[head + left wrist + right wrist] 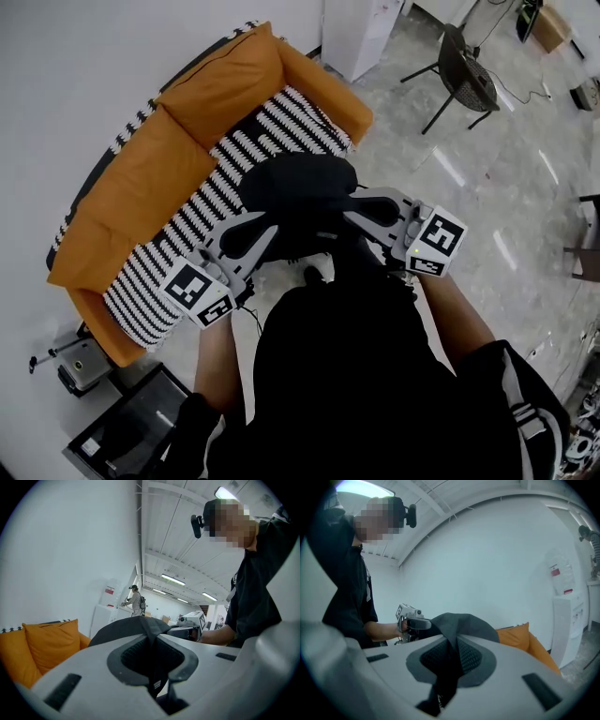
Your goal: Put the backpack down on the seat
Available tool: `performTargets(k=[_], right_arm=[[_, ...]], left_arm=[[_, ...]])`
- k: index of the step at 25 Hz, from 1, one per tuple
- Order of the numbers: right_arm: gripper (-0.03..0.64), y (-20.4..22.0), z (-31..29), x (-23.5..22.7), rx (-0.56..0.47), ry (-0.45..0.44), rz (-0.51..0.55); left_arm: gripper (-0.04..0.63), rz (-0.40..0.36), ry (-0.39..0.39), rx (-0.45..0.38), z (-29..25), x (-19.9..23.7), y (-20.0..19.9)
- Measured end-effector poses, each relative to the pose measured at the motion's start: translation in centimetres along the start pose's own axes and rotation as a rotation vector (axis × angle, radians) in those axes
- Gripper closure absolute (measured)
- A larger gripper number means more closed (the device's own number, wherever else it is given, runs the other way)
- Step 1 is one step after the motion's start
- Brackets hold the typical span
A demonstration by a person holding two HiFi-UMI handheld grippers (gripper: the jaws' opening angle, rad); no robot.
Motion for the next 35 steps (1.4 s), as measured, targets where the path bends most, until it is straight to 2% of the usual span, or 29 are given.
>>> performTargets(k=[5,13,19,27,35], right_arm=[[0.574,-0.4,-1.5,-3.0,-0.003,-0.029,-0.003],[0.574,-0.9,-3.8,-9.8,0.015,-0.088,-0.026],[0.574,-2.0,-4.6,-15.6,0.053,-0.173,-0.044],[0.574,-3.4,-8.5,-22.6,0.120,-0.340,-0.064],[0.574,-3.2,-14.1,-26.3,0.202,-0.537,-0.072]], left_arm=[[0.546,0.008,-0.033,-0.007,-1.1,2.3,-0.5],[0.546,0.050,-0.094,0.026,-4.5,6.7,-0.9],[0.546,0.091,-0.178,0.030,-8.0,9.0,-1.5],[0.546,0.202,-0.332,0.009,-10.5,12.0,-1.4],[0.546,0.286,-0.509,-0.021,-10.3,14.1,-0.3]])
Point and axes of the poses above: the fingertips, and each gripper's own axes: z backward along the fingers, x to its left, y out of its underside, the point moved 6 cm from there along z, backward along the fingers, and after that the axes turned 6 degrees about -y, right-handed, at the moved point
